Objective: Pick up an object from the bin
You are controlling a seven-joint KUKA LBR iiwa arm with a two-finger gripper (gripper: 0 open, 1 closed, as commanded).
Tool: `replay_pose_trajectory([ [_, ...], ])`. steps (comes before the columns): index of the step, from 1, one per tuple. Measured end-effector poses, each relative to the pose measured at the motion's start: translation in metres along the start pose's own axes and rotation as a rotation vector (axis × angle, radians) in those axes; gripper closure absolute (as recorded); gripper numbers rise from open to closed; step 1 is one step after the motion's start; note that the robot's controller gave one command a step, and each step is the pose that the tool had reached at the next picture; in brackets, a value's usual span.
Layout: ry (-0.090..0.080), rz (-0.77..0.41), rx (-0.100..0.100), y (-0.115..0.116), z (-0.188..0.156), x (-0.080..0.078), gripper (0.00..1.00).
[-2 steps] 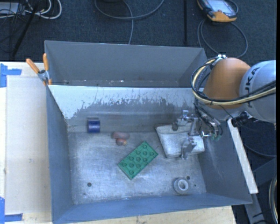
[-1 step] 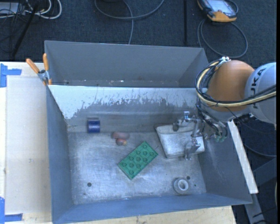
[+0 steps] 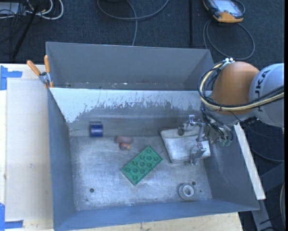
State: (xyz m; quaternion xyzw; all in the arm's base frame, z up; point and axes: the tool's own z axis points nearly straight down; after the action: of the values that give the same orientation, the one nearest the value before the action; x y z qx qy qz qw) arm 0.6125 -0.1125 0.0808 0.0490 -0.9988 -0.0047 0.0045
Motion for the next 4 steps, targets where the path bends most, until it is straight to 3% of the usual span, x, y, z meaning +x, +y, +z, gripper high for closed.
replay_pose_trajectory([
  [1,0.000,0.075,-0.014,-0.008,0.002,0.001,0.00],
  [2,0.007,0.074,-0.014,-0.008,0.003,0.003,1.00],
  [3,0.020,0.068,0.000,-0.004,-0.006,0.008,1.00],
  [4,-0.002,0.067,0.006,-0.003,-0.012,0.010,1.00],
])
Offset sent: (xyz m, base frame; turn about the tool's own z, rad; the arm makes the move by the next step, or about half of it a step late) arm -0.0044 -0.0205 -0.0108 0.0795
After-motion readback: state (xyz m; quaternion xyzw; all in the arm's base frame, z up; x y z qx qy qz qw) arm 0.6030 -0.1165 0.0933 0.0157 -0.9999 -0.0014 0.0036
